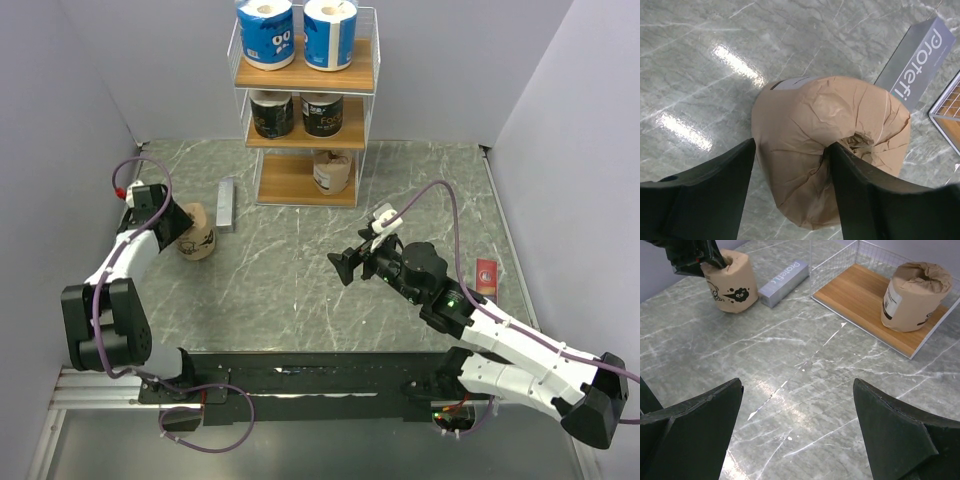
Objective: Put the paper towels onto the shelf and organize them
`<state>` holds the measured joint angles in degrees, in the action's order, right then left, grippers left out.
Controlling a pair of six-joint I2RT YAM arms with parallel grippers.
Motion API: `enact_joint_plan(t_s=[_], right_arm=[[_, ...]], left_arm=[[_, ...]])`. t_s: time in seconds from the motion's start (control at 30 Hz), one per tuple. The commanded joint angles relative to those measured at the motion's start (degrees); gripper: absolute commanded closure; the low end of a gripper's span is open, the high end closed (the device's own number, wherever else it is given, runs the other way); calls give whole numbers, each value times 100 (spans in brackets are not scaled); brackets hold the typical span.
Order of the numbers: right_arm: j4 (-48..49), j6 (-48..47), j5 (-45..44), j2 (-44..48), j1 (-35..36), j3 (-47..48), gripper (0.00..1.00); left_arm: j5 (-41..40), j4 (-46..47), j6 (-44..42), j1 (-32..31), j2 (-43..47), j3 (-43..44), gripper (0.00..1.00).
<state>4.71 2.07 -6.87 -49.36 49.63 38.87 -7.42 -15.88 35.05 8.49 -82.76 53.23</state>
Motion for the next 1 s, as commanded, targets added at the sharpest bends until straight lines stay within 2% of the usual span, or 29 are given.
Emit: enact_joint_plan(t_s=[0.0,0.23,0.7,0.77,0.9,0.97], right_arm=[[241,-22,-86,41,30,24,2],[171,31,-16,41,30,77,2],[39,83,-33,261,30,33,2],[30,92,-33,261,30,50,2],[-49,119,2,269,38,103,2],[-49,154,11,304,38,94,2]], left_arm=[[-163,-100,64,12,242,-251,37],[-163,-231,-68,12,735,-515,39],[821,-706,-604,-198,2097,-841,50],[874,-802,-561,-277,2141,-814,48],[768,-969,-420,-304,2212,-762,33],[401,-1040,-394,-313,2177,-692,31]])
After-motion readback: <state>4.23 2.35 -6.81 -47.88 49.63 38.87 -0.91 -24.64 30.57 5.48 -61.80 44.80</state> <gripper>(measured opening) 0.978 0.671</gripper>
